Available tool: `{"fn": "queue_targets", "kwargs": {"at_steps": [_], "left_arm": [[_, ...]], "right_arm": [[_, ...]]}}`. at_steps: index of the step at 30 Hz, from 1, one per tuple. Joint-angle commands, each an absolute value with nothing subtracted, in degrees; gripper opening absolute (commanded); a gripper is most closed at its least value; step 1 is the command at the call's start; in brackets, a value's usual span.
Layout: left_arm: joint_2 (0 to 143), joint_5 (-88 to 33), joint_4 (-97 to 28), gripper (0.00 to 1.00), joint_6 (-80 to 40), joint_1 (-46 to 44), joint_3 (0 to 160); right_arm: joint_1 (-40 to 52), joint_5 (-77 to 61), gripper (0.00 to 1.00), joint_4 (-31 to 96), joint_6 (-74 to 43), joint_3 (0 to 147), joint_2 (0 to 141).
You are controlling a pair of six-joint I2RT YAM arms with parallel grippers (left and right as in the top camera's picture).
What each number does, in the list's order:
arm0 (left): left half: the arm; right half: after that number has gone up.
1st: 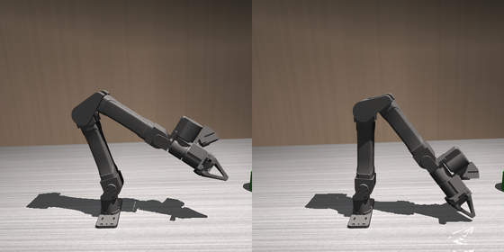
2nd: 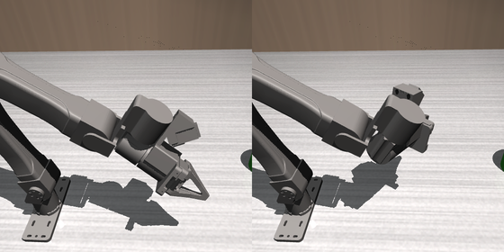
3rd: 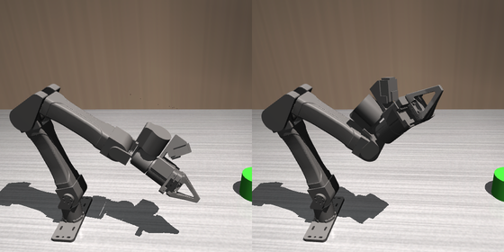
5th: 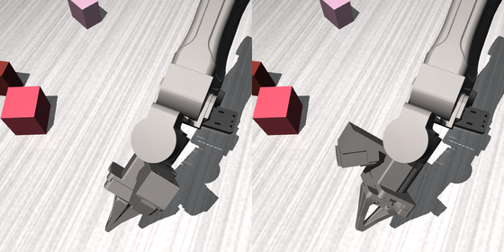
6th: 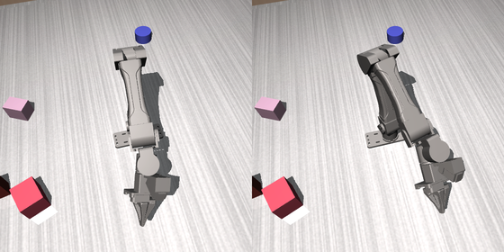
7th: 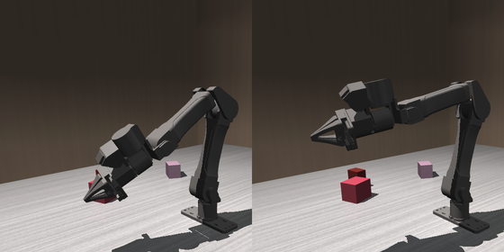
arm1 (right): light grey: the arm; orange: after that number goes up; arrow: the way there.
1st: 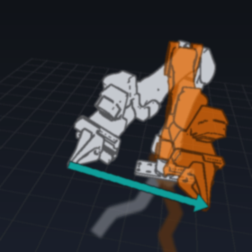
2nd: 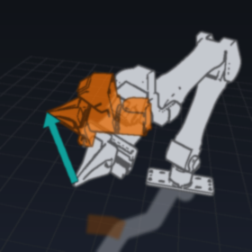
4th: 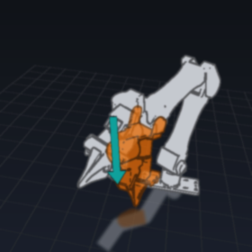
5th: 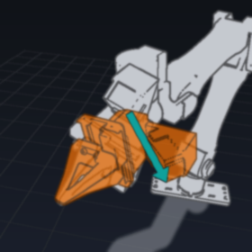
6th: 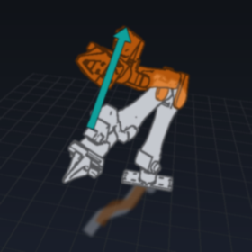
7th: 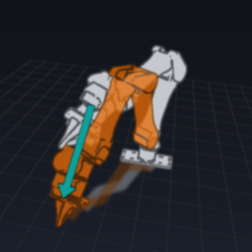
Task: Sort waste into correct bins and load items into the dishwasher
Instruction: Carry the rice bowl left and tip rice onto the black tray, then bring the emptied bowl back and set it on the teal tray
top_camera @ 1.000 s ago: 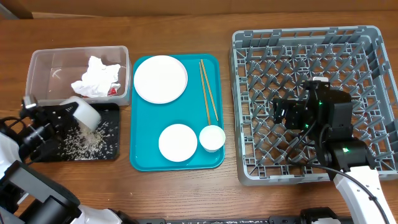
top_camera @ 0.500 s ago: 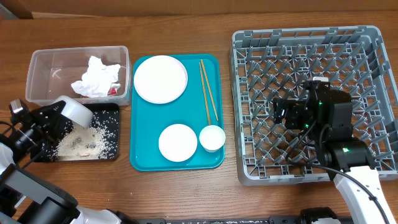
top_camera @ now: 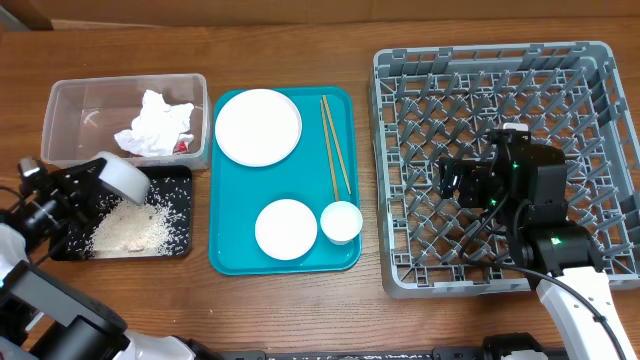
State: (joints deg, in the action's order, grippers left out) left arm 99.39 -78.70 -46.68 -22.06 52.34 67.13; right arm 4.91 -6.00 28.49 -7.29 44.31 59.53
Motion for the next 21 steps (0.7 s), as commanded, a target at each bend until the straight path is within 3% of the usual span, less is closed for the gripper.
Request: {"fn": "queue_targets", "kwargs": {"at_steps": [1,4,15,21], "left_arm": [[99.57,-77.54,-46.02,0.04,-20.88,49.67,67.31],[99.57,-84.62,-45.50,0.04,-21.21,48.23,67.31],[98.76,-84.73,-44.31,0.04,-19.35,43.31,67.81],[91.88,-70.54,-44.36,0.04,-19.00,32.14,71.75]], "right_arm": [[4.75,-6.11,1.00,28.21,-7.46,45.82,59.55],[4.75,-6.09,1.00,28.21,-7.46,45.82,59.55],[4.75,-6.09,1.00,28.40,-7.46,45.82,59.59],[4.75,-6.09,1.00,28.40,-7.46,45.82,59.59]]}}
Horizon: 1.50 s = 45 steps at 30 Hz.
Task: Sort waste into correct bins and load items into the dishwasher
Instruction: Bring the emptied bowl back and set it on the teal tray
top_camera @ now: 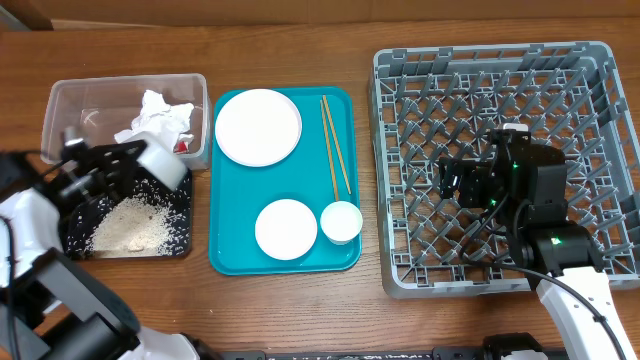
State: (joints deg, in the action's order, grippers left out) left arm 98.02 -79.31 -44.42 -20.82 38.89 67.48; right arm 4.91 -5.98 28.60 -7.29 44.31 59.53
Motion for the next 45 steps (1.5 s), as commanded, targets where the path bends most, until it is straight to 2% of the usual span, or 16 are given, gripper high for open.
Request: {"fn": "queue_targets", "kwargs": {"at_steps": [1,6,10,16,23,24,28,30,34,38,40,45], "left_arm": [[90.48,-66.15,-44.34,0.04,-18.65,28.97,72.64],[87.29,-37.10,-44.86,0.04,-17.74,11.18,75.11],[89.03,-18.57,-47.44,0.04,-15.84,-1.74,75.07],[96.07,0.99,-52.77,0.04,-16.91,-14.06,75.07],[104.84,3.62,-53.82,0.04,-16.71,-18.81,75.07],[106.00,3.60,-53.71,0.09,-16.71,-18.92,75.07],[106.04,3.40,-54.37,0.40,-16.49,-18.90,76.16],[105.97,2.02,-56.40,0.46,-15.18,-18.90,79.26],[105.97,-6.24,-62.48,0.49,-5.28,-19.62,89.62],[105.97,-15.25,-64.51,0.58,6.94,-22.13,93.71],[106.34,-15.42,-64.51,0.62,9.23,-24.10,93.47],[108.75,-14.11,-65.95,0.61,9.63,-29.47,93.01]], "right_arm": [[4.75,-6.09,1.00,28.40,-7.46,45.82,59.59],[4.75,-6.11,1.00,28.45,-7.46,45.82,59.59],[4.75,-6.09,1.00,28.45,-7.46,45.82,59.59],[4.75,-6.09,1.00,28.45,-7.46,45.82,59.59],[4.75,-6.11,1.00,28.53,-7.46,45.82,59.59],[4.75,-6.11,1.00,28.67,-7.46,45.82,59.59],[4.75,-6.13,1.00,28.86,-7.46,45.82,59.59],[4.75,-6.13,1.00,28.82,-7.46,45.82,59.59],[4.75,-6.68,1.00,28.86,-7.49,45.82,59.59],[4.75,-8.95,1.00,28.84,-7.46,45.82,59.59],[4.75,-9.13,1.00,28.84,-7.49,45.82,59.59],[4.75,-9.10,1.00,28.84,-7.46,45.82,59.59]]}}
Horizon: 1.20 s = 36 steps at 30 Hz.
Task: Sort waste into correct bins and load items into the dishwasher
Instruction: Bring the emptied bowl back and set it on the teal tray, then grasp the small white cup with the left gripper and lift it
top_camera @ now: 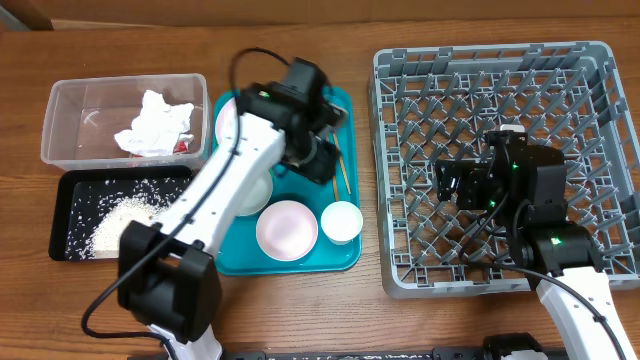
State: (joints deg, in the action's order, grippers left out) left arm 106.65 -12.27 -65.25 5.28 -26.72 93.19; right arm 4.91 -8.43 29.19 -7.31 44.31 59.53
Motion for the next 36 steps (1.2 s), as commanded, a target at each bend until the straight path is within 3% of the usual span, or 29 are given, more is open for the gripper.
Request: {"fn": "queue_targets", "kwargs": {"at_steps": [1,8,11,14,15,22,27,36], "left_arm": [[109.30,-13.28,-66.24,0.61,9.52,-30.30,92.99],[115.04,-4.43,-68.95,0.56,6.11,-33.67,92.99],[117.47,-4.47,-70.32,0.36,5.72,-33.69,92.99],[118.28,-4.49,-70.46,0.06,5.10,-33.69,92.99],[118.28,-4.51,-70.35,0.04,4.91,-33.69,93.01],[118.15,-12.99,-78.28,0.04,8.08,-31.66,99.72],[117.47,-31.99,-85.93,0.04,18.06,-25.61,106.54],[117.32,-65.34,-91.13,0.04,29.91,-12.97,109.14]], "right_arm": [[4.75,-9.10,1.00,28.84,-7.46,45.82,59.59],[4.75,-9.13,1.00,29.28,-7.49,45.82,59.59],[4.75,-9.10,1.00,29.71,-7.49,45.82,59.59],[4.75,-9.13,1.00,29.71,-7.49,45.82,59.59],[4.75,-9.13,1.00,29.71,-7.49,45.82,59.59],[4.75,-16.47,0.96,25.91,-12.51,45.82,59.59],[5.02,-36.95,0.90,16.21,-17.10,45.82,60.93],[9.45,-51.92,0.91,1.67,-21.56,45.82,70.83]]}}
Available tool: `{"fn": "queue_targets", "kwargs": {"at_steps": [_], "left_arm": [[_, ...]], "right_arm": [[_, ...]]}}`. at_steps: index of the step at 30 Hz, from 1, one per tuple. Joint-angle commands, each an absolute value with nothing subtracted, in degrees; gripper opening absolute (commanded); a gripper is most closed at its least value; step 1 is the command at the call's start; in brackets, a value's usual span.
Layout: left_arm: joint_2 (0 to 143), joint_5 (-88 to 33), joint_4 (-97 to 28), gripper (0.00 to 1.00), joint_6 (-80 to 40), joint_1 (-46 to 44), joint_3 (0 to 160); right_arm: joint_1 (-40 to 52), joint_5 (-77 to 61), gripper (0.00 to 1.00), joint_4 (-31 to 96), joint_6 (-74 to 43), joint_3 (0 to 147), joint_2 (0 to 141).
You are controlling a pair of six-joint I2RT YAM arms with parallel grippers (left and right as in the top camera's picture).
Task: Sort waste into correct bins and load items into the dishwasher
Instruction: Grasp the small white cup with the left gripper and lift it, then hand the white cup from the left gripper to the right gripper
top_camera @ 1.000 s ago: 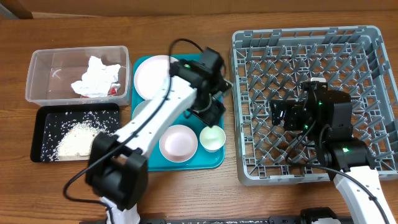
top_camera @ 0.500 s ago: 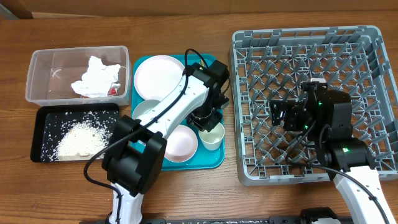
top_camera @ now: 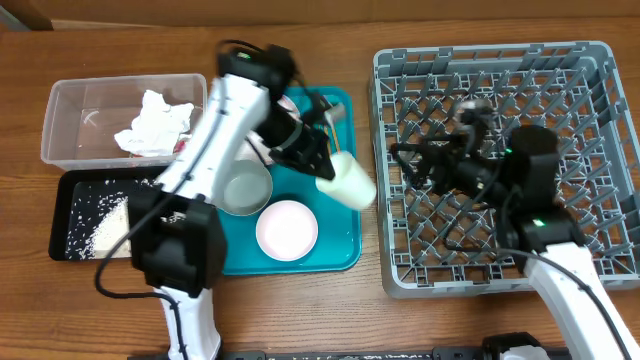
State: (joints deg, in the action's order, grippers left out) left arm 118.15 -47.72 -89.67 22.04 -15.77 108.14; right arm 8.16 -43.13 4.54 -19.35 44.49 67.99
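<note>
My left gripper (top_camera: 322,166) is shut on a small white cup (top_camera: 347,184), held tilted above the right edge of the teal tray (top_camera: 340,258). My right gripper (top_camera: 414,162) stands open over the left side of the grey dish rack (top_camera: 590,90), a short way right of the cup. On the tray lie a small white plate (top_camera: 287,229), a white bowl (top_camera: 244,190) at the left, a large white plate (top_camera: 292,104) mostly hidden under my left arm, and wooden chopsticks (top_camera: 330,118).
A clear bin (top_camera: 75,120) with crumpled tissue (top_camera: 150,124) stands at the back left. In front of it lies a black bin (top_camera: 75,190) with spilled rice (top_camera: 112,222). My left arm crosses the tray's left half.
The cup has left its place at the tray's front right and now hangs in my left gripper by the tray's right edge. My right gripper has moved left and opened.
First my left gripper held a white bowl tipped over the black bin, with rice lying below it. Then it held the bowl nearer the tray. Later the arm lay over the tray with the bowl set down there. Now it holds the cup toward the rack.
</note>
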Motion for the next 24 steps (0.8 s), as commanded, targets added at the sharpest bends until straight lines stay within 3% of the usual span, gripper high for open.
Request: {"fn": "queue_targets", "kwargs": {"at_steps": [1,12,24], "left_arm": [[117.32,-67.07,-91.94,0.04,30.87,-12.12,109.14],[117.32,-76.53,-94.63,0.04,33.87,-9.61,109.12],[117.32,-78.37,-94.52,0.04,33.89,-9.67,109.12]], "right_arm": [[9.80,-53.58,0.90,-0.49,-22.22,45.82,72.01],[14.72,-62.72,0.90,-23.59,-31.88,45.82,80.44],[16.75,-62.57,0.81,-32.03,-33.52,45.82,80.55]]}}
